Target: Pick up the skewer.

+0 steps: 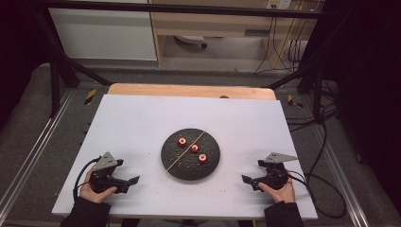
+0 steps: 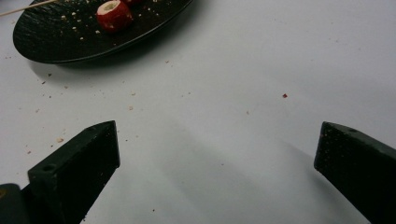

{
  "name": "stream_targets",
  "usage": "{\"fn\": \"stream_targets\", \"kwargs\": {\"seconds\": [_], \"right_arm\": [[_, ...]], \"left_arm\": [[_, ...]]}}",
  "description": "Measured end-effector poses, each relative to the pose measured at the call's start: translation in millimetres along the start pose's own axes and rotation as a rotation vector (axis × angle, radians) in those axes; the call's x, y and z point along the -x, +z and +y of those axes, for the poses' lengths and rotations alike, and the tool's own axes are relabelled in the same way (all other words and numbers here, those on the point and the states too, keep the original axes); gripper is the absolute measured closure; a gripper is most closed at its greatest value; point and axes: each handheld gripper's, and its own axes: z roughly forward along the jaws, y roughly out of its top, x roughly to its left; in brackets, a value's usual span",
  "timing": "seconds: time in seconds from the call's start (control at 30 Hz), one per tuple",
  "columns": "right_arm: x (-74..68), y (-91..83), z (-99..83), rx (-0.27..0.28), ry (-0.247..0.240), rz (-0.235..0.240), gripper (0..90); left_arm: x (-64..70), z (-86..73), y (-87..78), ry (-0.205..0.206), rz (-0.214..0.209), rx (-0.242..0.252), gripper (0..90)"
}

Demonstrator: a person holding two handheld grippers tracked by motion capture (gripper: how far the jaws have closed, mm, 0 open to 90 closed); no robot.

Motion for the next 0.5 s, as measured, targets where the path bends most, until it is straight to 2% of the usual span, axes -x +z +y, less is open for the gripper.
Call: {"fn": "stream_targets", "kwargs": {"seconds": [0.5], "right_arm": [[-0.5,0.6,-0.2,-0.004,0.003,0.000,0.8]], "left_arm": [[8.8,6.8,1.9,0.018,-0.009,-0.003,4.2]]}}
